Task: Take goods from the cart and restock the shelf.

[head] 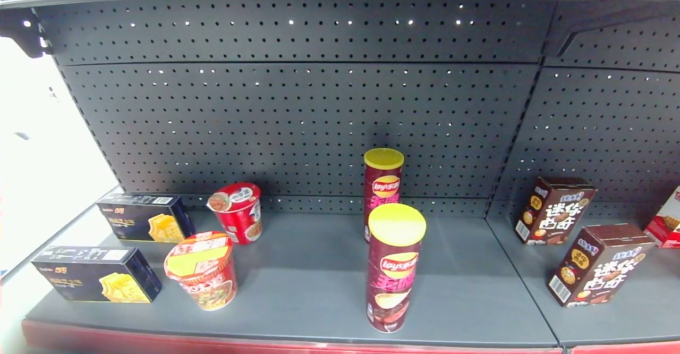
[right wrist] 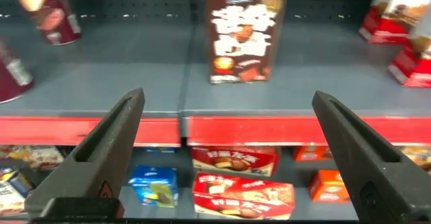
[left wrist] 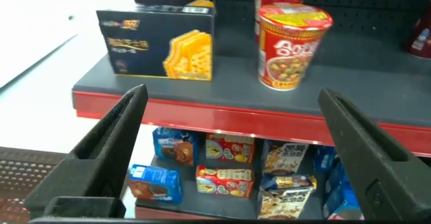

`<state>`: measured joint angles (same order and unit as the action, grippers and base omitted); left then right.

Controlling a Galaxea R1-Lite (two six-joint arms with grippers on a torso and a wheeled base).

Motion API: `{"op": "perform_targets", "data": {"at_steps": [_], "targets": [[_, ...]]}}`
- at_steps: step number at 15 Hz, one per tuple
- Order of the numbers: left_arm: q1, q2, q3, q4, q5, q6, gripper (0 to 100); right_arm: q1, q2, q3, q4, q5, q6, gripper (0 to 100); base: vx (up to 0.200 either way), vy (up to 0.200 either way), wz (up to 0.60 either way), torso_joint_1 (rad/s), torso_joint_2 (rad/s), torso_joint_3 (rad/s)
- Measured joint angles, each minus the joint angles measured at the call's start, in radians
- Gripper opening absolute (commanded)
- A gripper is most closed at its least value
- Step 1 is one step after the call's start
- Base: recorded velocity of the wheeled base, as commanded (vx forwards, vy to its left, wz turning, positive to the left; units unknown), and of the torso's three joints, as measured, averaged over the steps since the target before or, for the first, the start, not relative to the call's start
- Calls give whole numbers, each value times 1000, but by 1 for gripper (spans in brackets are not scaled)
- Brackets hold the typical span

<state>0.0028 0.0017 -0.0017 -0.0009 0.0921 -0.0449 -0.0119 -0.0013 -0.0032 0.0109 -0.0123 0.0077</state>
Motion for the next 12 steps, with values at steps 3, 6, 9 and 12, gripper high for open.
{"op": "perform_targets", "data": {"at_steps": [3, 6, 9, 12], "targets": [[0, 0, 0, 3, -2, 2, 100, 0, 0, 0, -2, 0, 0, 100, 0, 0, 0, 0, 0, 0], [-1, 0, 0, 3, -3, 4, 100, -1, 0, 0, -2, 2, 0, 100, 0, -67, 0, -1, -1, 1], [0, 0, 0, 2, 1, -4, 100, 0, 0, 0, -3, 2, 0, 100, 0, 0, 0, 0, 0, 0], [0, 0, 0, 1, 1, -5, 100, 0, 0, 0, -1, 1, 0, 100, 0, 0, 0, 0, 0, 0]]}}
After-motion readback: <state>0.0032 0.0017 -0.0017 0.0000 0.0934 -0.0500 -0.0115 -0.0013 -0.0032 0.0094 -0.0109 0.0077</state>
